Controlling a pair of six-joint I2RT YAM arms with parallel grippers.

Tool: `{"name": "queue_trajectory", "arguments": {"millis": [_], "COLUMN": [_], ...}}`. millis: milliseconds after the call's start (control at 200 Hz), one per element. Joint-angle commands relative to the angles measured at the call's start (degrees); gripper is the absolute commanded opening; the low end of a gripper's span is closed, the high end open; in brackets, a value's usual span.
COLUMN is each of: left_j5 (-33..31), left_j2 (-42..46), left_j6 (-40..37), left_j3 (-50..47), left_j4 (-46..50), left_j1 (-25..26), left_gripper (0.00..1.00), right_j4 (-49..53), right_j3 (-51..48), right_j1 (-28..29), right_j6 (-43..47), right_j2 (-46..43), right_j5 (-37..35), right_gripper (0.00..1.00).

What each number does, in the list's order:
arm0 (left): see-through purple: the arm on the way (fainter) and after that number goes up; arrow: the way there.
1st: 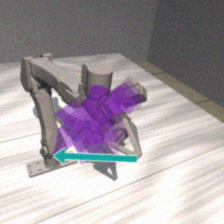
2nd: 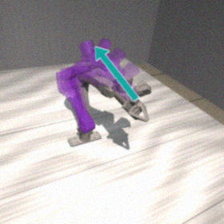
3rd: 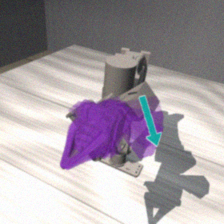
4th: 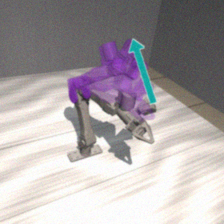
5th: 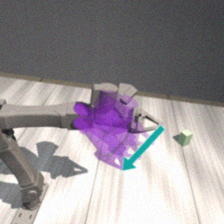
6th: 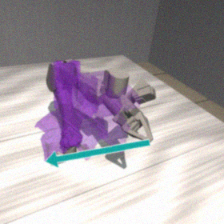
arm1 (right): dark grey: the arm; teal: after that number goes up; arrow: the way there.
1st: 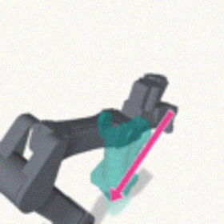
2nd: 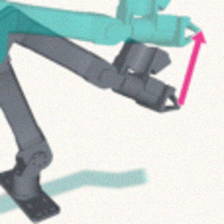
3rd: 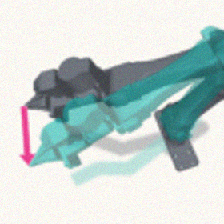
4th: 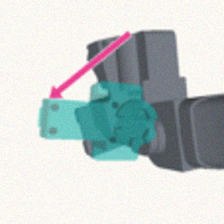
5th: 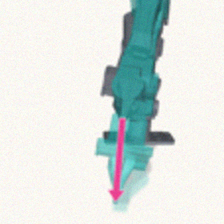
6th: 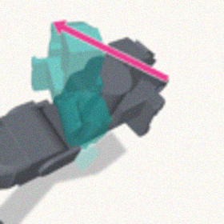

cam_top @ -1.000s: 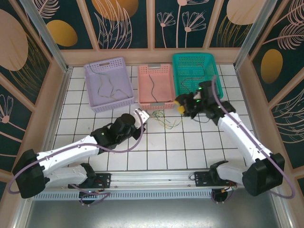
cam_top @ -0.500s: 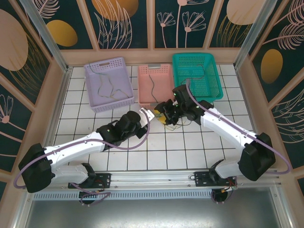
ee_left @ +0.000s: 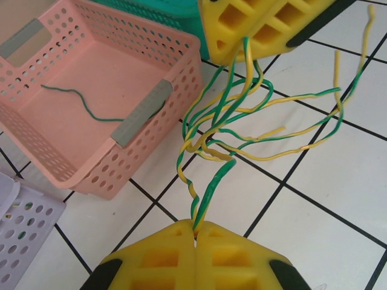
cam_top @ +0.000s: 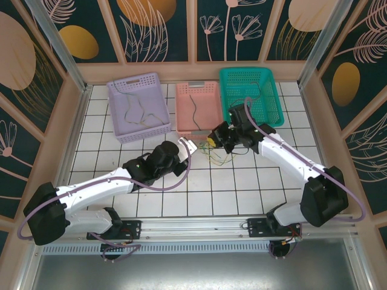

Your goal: Untangle the cables

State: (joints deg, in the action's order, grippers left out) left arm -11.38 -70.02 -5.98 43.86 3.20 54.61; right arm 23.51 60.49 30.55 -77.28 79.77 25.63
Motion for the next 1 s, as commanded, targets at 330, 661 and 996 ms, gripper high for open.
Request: {"name": "queue_trajectory", "arguments": {"millis": [330,661,996], "left_j5": [-0.45,-0.83,-1.46], "left_j2": [-1.83,-1.86,-0.6], "left_j6": [-1.5,-2.07,-0.33], "left_j3": [1.96,2.04,-2.9], "left_j4": [-2.71,-2.78,-0.38], "left_j1": [-0.01,-0.01,0.0], "left_gripper": [0.0,0.0,0.0], "right_j4": [-5.49,-2.59,4.56], "right_j3": [-4.14,-2.49,0.13], "right_j1": [1.94,1.32,-15.88], "right_j6": [-7.37,-4.11,7.99], "right_j2": [-3.81,-2.07,-9.97], "right_j5": [5.39,3.37,7.47], "right_gripper": [0.44,0.0,0.0]}}
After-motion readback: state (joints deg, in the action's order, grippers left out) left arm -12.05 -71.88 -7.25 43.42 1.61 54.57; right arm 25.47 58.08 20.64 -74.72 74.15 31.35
